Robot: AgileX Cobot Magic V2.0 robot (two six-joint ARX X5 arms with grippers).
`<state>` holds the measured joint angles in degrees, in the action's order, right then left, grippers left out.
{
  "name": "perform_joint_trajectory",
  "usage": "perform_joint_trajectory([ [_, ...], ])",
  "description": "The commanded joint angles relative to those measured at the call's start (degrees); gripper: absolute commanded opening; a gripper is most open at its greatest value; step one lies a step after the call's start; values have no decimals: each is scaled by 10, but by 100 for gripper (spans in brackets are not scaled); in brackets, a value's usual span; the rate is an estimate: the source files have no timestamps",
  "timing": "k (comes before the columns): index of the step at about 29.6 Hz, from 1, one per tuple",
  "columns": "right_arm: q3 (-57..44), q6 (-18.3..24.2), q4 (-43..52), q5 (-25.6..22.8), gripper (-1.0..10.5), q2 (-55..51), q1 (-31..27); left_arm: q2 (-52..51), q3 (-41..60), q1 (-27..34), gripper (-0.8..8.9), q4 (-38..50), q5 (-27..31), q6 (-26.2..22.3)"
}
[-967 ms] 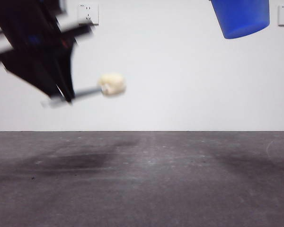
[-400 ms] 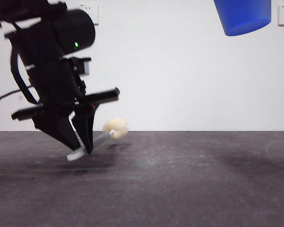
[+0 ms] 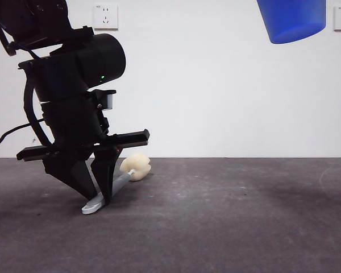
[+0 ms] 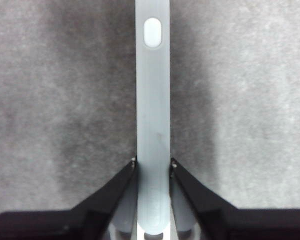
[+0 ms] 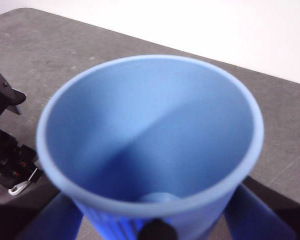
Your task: Pick up the cup brush,pick up the cup,insert the brush into the cup,clean the cup,put the cup brush back,put the cup back to the fixed position on the table
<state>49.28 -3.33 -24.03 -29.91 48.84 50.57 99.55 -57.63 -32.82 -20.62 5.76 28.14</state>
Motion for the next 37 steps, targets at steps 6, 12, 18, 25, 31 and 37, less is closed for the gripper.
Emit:
perform_joint_trajectory([
  [6, 1, -34, -1, 28, -13, 10, 0, 8, 6, -10, 396, 5, -21, 8],
  [12, -18, -59, 37, 35, -13, 47, -26, -13, 6, -10, 406, -11, -32, 0],
  [18, -90, -56, 166, 112, -13, 78, -94, -68, 6, -10, 406, -43, -34, -28],
  [25, -160, -45, 336, 227, -13, 154, -182, -178, 6, -18, 406, -82, -76, -44],
  [31, -163, -23, 503, 299, -13, 318, -246, -318, 6, -49, 405, -134, -77, -44],
  [37, -163, -3, 626, 330, -13, 449, -265, -395, 6, -55, 406, -157, -76, -44],
])
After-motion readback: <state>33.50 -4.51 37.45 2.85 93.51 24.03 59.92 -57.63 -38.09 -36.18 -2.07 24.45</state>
